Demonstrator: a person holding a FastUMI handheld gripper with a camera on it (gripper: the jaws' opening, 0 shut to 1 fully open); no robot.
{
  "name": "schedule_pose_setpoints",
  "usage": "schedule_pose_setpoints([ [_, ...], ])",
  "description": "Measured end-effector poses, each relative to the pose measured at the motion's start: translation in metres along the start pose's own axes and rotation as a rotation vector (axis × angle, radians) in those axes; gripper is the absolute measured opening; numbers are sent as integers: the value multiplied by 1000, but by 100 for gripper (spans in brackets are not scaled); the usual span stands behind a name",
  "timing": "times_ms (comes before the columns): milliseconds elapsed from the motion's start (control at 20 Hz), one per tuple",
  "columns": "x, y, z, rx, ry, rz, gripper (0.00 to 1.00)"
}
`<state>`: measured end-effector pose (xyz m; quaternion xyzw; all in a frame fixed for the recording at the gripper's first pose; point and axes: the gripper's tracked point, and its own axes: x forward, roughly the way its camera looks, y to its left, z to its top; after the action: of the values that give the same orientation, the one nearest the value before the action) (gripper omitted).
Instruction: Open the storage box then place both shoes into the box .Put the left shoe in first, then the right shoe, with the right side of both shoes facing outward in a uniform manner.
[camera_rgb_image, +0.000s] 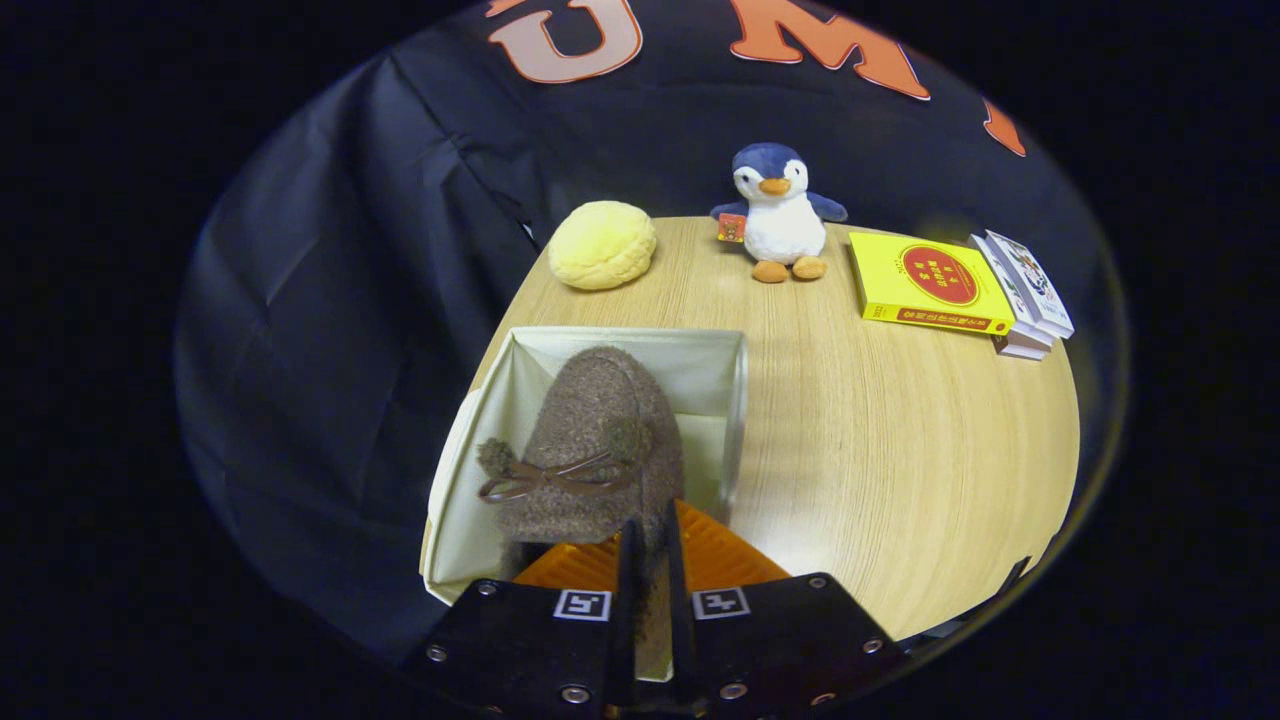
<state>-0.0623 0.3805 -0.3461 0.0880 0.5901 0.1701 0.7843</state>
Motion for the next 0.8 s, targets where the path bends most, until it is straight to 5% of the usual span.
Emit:
schedule_pose_setpoints([
  [350, -38, 6, 21, -7, -87, 100, 53],
  [600, -78, -9, 39, -55, -217, 153, 58],
  [800, -110, -51, 50, -75, -294, 115, 65],
])
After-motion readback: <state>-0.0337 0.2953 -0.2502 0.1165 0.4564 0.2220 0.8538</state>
